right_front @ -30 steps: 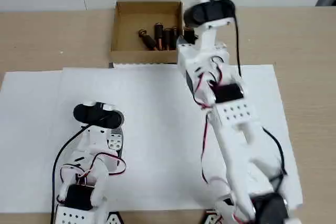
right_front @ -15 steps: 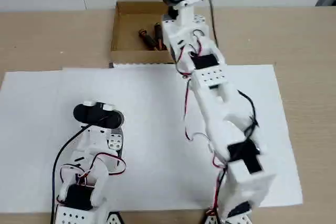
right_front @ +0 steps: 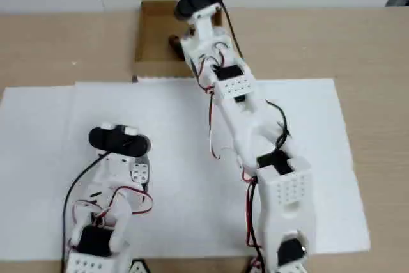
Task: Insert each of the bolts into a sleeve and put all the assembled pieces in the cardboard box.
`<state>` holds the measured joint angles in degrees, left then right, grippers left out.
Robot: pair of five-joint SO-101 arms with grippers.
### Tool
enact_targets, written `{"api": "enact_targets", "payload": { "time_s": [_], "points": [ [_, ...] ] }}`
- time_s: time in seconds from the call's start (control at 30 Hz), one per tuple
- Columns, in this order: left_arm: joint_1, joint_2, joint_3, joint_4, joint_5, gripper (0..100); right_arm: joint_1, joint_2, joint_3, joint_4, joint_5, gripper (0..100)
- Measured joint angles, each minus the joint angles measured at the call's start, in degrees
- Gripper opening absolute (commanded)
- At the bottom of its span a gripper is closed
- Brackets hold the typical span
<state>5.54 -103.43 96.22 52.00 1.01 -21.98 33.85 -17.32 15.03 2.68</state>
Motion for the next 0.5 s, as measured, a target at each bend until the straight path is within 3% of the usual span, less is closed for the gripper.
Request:
{"api": "enact_targets", "payload": {
  "time_s": [0.4, 0.5],
  "points": [
    [0.00, 0.00, 0.00, 0.00, 0.00, 1, 0.00, 0.09, -0.62, 0.00, -0.09, 13.9],
    [0.00, 0.00, 0.00, 0.00, 0.00, 1, 0.00, 0.00, -0.62, 1.85, -0.09, 9.1]
  ]
}}
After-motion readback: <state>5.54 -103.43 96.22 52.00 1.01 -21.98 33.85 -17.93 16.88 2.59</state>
